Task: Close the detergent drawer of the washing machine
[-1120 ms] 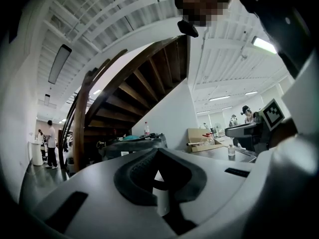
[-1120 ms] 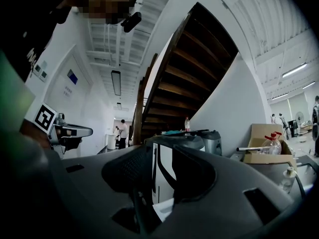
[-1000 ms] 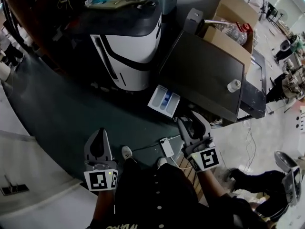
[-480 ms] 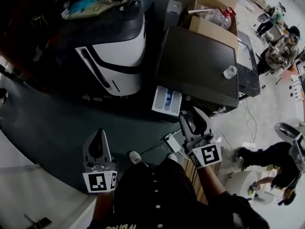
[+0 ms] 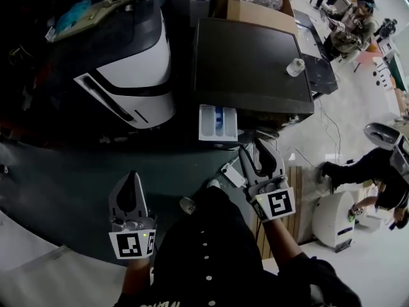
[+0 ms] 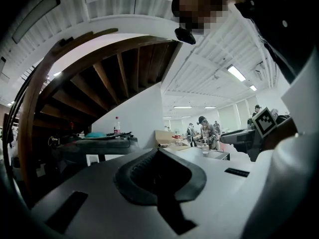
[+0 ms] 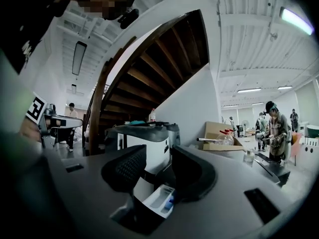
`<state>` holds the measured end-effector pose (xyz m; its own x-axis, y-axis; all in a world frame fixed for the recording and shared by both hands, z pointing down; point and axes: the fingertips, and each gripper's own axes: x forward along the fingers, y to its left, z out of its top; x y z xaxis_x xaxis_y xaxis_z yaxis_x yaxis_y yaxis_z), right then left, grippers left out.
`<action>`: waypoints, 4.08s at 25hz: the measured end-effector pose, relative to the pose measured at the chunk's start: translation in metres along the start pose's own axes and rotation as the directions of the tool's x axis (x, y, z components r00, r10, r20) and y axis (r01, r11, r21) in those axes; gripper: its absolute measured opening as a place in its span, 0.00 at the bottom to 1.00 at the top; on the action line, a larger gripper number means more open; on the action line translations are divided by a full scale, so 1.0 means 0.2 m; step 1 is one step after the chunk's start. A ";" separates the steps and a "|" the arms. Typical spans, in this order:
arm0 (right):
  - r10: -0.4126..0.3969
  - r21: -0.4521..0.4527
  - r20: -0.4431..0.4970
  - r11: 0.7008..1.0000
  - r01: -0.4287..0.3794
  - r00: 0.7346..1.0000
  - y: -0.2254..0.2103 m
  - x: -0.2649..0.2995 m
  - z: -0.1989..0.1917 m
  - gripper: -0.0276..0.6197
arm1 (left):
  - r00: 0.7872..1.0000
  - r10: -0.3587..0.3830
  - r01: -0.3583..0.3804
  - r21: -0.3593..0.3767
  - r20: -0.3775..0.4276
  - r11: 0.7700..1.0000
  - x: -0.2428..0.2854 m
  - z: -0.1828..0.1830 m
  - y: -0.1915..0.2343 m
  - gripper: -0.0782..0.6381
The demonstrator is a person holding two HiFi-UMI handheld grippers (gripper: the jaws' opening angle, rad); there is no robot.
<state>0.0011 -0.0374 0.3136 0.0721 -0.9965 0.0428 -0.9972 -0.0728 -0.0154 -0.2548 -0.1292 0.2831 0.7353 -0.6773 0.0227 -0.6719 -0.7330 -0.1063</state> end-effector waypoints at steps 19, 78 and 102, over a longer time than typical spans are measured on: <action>-0.155 0.091 -0.221 0.980 0.178 0.963 -0.03 0.15 -0.85 0.32 | 0.971 -0.194 0.187 -0.060 -0.141 0.981 0.32 -0.33 -0.20 0.12; -0.237 0.073 -0.362 0.957 0.281 0.902 -0.31 0.52 -1.32 0.31 | 0.950 -0.186 0.162 -0.115 -0.251 0.980 0.41 -0.59 -0.35 0.12; -0.301 0.053 -0.371 0.938 0.344 0.878 -0.46 0.73 -1.32 0.22 | 0.950 -0.176 0.147 -0.128 -0.256 0.981 0.51 -0.61 -0.30 0.12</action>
<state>0.0980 -0.1660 0.5843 0.3569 -0.8380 0.4127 -0.9093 -0.4129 -0.0522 -0.1510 -0.1623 0.4134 0.7946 -0.5307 0.2950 -0.5619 -0.8268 0.0261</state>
